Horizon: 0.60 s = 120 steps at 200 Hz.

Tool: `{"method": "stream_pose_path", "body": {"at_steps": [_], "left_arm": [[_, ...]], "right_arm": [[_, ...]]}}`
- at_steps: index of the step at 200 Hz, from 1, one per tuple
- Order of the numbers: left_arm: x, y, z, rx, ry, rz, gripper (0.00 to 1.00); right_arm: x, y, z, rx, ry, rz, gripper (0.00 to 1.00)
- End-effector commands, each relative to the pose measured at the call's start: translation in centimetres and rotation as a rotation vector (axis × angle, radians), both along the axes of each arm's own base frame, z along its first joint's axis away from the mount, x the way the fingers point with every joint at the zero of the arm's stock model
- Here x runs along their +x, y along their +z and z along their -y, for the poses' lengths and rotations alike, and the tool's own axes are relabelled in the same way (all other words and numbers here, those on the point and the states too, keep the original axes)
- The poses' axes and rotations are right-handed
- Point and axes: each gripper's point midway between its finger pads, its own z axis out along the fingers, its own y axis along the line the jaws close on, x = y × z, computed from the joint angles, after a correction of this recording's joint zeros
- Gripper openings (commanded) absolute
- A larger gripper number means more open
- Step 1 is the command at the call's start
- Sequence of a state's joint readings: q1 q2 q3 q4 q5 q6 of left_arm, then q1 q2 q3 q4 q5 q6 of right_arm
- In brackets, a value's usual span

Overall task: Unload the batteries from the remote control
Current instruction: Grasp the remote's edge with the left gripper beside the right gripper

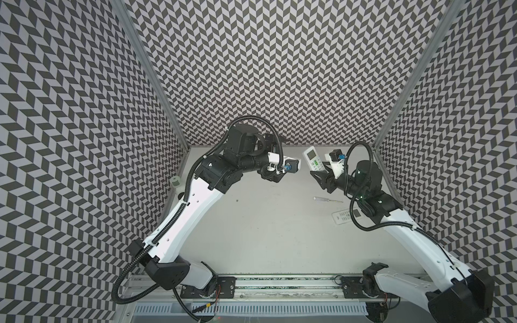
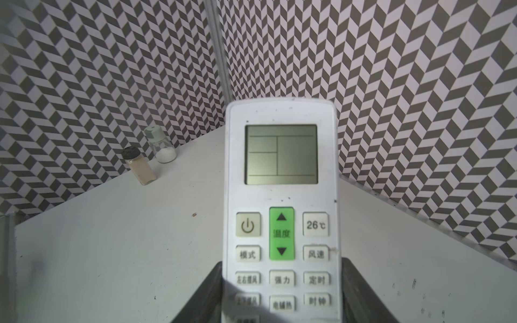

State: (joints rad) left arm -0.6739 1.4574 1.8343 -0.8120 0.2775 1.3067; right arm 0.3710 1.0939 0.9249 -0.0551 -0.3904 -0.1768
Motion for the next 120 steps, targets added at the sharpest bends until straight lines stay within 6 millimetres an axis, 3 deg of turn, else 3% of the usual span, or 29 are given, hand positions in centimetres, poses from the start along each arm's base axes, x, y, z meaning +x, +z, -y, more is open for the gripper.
{"method": "stream_pose_path", "body": {"at_steps": [1, 24, 63, 101, 120], "left_arm": [[-1.7, -1.1, -0.7, 0.228, -0.069, 0.120, 1.00], [-3.3, -0.3, -0.4, 0.283, -0.095, 0.152, 1.00], [-6.1, -0.8, -0.1, 0.363, -0.195, 0.192, 1.00], [-6.6, -2.1, -0.2, 0.434, -0.252, 0.248, 0.99], [-6.5, -3.1, -0.5, 0.478, -0.258, 0.248, 0.94]], "right_arm": [[-1.9, 2.0, -1.3, -0.004, 0.128, 0.159, 0.48], [-3.1, 1.0, -2.0, -0.012, 0.197, 0.170, 0.49], [-5.1, -0.1, -4.1, -0.025, 0.369, 0.161, 0.48], [-6.6, -0.5, -5.5, -0.020, 0.502, 0.134, 0.48], [-7.4, -0.2, -5.9, 0.002, 0.546, 0.139, 0.48]]}}
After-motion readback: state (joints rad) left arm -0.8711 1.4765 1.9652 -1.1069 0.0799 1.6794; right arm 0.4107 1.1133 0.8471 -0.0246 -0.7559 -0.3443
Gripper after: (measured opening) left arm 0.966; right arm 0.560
